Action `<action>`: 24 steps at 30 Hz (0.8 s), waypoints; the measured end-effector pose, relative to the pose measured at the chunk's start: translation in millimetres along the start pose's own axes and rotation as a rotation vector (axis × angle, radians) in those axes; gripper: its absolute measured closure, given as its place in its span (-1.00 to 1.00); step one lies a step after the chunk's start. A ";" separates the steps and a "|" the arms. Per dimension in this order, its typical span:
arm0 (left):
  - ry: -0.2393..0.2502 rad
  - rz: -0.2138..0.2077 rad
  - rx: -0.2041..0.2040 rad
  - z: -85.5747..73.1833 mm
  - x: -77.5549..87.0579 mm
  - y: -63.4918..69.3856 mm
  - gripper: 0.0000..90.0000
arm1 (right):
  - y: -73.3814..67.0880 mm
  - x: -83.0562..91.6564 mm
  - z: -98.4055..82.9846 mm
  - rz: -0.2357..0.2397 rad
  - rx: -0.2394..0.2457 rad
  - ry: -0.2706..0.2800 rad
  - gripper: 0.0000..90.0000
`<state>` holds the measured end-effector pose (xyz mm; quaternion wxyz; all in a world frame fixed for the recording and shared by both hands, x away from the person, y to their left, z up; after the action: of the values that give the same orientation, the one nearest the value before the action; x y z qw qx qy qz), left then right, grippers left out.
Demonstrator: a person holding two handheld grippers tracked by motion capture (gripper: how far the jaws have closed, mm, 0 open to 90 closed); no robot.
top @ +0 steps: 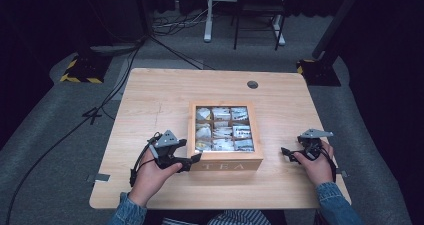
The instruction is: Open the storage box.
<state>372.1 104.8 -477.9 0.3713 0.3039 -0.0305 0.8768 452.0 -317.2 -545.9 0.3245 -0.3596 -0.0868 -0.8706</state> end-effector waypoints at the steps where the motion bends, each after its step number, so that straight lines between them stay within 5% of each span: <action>1: -0.017 0.004 -0.009 -1.6 -1.3 0.4 -0.54 | 0.0 0.0 0.0 0.000 0.000 0.000 -0.80; 6: -0.075 -0.002 -0.012 -7.6 -6.6 2.6 -0.65 | 0.0 0.0 0.0 0.000 0.000 0.000 -0.80; 24: -0.137 0.035 -0.093 -9.4 0.0 4.7 -0.40 | 0.0 0.0 0.0 0.000 0.000 0.000 -0.80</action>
<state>364.1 104.0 -484.7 0.3666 0.3452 -0.1020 0.8579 452.0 -317.2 -545.9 0.3244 -0.3596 -0.0867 -0.8706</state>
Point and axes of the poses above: each handheld gripper's, and its own axes: x roughly backward along the jaws, z roughly out of its top, y roughly to its right, the point moved 6 cm from there along -x, roughly forward along the jaws, and after that the axes turned 7 degrees about z, right-handed, at the moved point
